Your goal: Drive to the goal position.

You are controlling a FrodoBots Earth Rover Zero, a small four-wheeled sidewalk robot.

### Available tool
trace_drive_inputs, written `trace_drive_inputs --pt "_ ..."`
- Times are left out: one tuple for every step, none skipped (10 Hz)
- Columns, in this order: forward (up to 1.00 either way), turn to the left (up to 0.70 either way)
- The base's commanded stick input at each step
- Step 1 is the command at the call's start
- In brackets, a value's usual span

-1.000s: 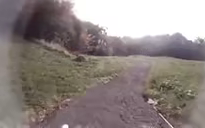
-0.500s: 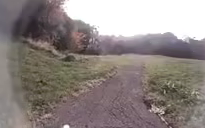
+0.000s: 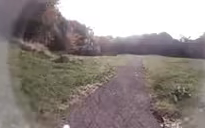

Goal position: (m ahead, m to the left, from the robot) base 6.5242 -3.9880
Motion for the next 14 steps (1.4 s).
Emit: trace_drive_inputs --pt "0.85 -0.14" --pt "0.85 -0.02" --pt "0.85 -0.01" --pt "0.85 0.0" --pt "0.85 0.0" --pt "0.85 -0.08" --pt "0.85 -0.31" --pt "0.85 -0.34" --pt "0.85 -0.34" --pt "0.85 -0.34" --pt "0.85 -0.15" --pt "0.85 0.0" --pt "0.85 0.0" --pt "0.85 0.0"
